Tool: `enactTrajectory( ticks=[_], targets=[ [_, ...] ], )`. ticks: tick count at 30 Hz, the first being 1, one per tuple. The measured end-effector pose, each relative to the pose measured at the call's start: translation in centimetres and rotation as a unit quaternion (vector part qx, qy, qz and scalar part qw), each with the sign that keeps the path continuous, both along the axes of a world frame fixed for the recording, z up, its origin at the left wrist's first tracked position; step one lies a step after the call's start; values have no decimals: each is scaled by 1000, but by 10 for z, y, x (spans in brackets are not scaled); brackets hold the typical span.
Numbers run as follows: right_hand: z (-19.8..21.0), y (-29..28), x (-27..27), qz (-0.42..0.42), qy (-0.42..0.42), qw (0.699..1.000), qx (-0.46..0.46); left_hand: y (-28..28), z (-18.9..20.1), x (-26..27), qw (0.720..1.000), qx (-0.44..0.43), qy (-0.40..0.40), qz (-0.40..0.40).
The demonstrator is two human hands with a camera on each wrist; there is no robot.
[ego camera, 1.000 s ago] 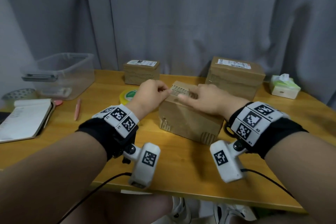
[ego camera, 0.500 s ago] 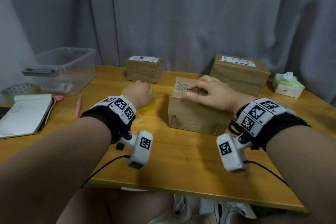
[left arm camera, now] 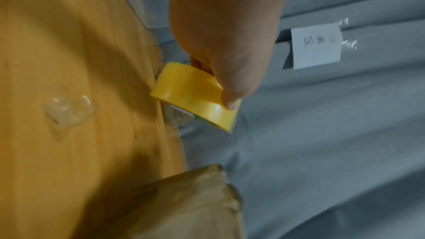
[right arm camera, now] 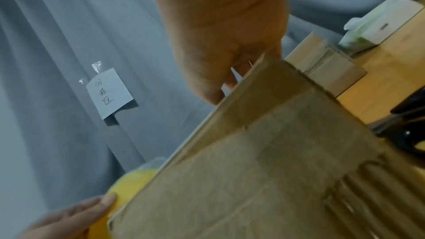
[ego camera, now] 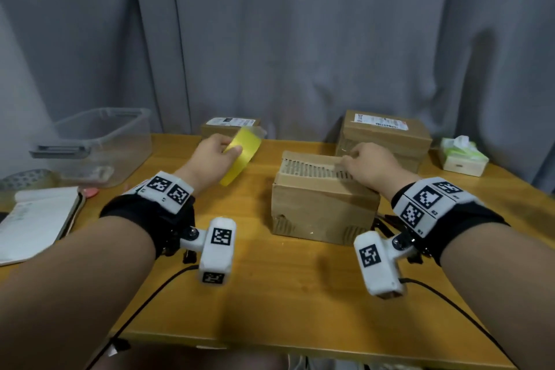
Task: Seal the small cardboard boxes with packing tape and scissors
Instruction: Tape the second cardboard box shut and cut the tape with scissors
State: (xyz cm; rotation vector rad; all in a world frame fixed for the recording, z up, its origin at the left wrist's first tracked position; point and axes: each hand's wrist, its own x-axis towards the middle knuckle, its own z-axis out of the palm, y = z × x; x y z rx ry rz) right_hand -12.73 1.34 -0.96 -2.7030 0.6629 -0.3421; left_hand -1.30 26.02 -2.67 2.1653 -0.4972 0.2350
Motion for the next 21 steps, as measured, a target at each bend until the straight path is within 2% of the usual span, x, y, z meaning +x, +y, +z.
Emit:
enactTrajectory(
  ticks=[3,5,7,9,12,14,17,21],
  targets=[
    [14,5,-6,69,-107,989,80,-8,27,-14,987,-144,2,-73],
    [29,20,-11,147,-166,961,164,-19,46,-24,974,-195,15,-113],
    [46,37,-11,192,-205,926,251,-31,62,-37,964,-218,26,-147],
    [61,47,-7,196,-229,893,334,-41,71,-49,960,-208,44,-182],
    [76,54,-7,192,-256,862,394,-48,75,-62,947,-191,88,-243],
    [78,50,-11,192,-250,870,379,-49,81,-65,949,-185,100,-233],
    [82,42,-19,202,-217,909,292,-46,98,-62,972,-155,26,-175],
    [94,37,-29,204,-200,940,186,-48,107,-67,971,-111,46,-206]
  ],
)
